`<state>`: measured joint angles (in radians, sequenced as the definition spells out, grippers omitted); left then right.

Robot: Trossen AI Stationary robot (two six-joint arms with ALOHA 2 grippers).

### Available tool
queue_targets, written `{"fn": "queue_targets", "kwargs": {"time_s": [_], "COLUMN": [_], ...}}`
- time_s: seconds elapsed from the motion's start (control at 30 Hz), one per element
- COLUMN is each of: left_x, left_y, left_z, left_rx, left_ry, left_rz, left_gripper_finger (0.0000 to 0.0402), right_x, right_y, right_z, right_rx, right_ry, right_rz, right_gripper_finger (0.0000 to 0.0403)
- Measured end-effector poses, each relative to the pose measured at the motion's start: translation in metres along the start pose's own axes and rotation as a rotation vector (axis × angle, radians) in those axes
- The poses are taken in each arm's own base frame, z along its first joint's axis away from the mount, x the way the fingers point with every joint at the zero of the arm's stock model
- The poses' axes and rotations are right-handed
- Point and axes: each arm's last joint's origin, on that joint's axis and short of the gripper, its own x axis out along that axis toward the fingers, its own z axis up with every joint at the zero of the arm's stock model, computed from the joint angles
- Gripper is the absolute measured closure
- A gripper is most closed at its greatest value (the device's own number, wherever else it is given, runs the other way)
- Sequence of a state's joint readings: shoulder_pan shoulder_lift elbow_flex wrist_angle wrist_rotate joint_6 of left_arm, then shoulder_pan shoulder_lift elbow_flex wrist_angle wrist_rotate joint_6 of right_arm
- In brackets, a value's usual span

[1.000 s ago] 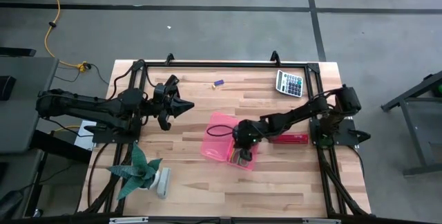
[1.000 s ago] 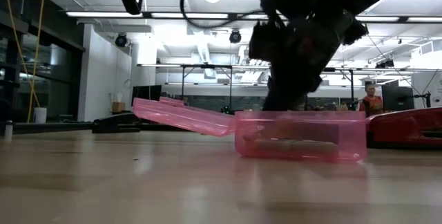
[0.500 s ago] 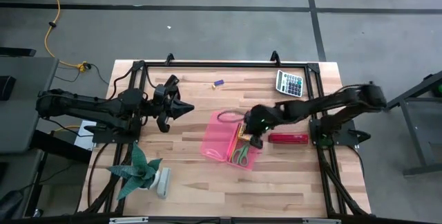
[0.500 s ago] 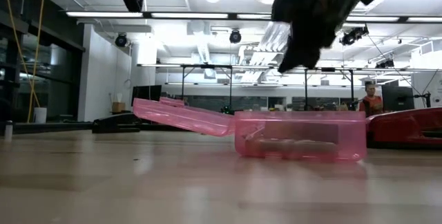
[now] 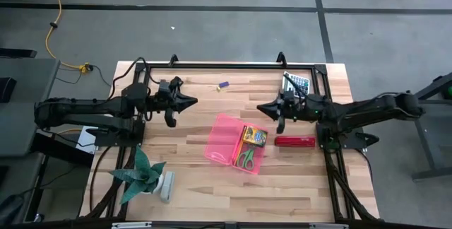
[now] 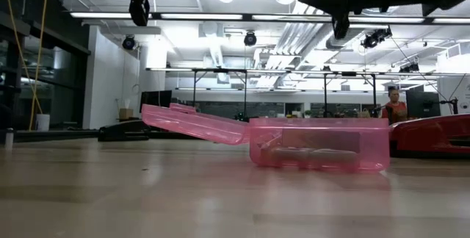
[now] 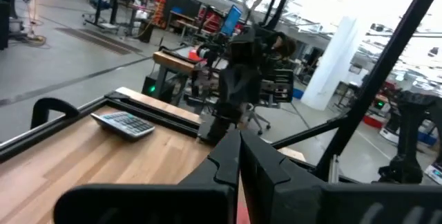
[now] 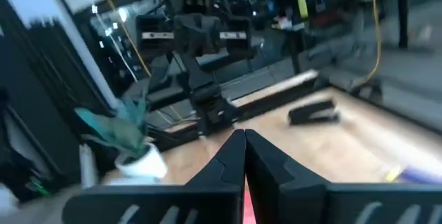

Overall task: Pack school essentials
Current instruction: Put the yellow eraser into the pink supply box

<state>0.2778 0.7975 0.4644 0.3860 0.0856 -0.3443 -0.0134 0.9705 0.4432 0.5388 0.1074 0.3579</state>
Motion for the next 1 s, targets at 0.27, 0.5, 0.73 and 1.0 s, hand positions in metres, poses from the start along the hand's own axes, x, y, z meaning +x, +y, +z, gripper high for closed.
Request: {"fn": "queue_targets", "kwargs": {"time_s": [0.27, 0.5, 0.73, 1.0], "left_x": [0.0, 0.0, 0.0, 0.0], "left_y": [0.001, 0.002, 0.002, 0.002], "left_z": [0.001, 0.001, 0.001, 0.001], "left_rx": [0.0, 0.019, 0.104, 0.121], "left_ry": [-0.012, -0.023, -0.016, -0.013], "left_rz": [0.015, 0.046, 0.051, 0.048], "left_gripper_finger": [0.0402, 0.0402, 0.0401, 0.0401], "right_x": [0.002, 0.002, 0.002, 0.002], "right_y": [-0.001, -0.007, -0.008, -0.008], "right_z": [0.02, 0.022, 0.022, 0.022], "right_rx": [-0.25, -0.247, -0.29, -0.286], "right_ry": [-0.029, -0.014, -0.009, -0.007], "right_rz": [0.065, 0.111, 0.12, 0.12], "right_gripper_finger": [0.0403, 0.0403, 0.0403, 0.0403]}}
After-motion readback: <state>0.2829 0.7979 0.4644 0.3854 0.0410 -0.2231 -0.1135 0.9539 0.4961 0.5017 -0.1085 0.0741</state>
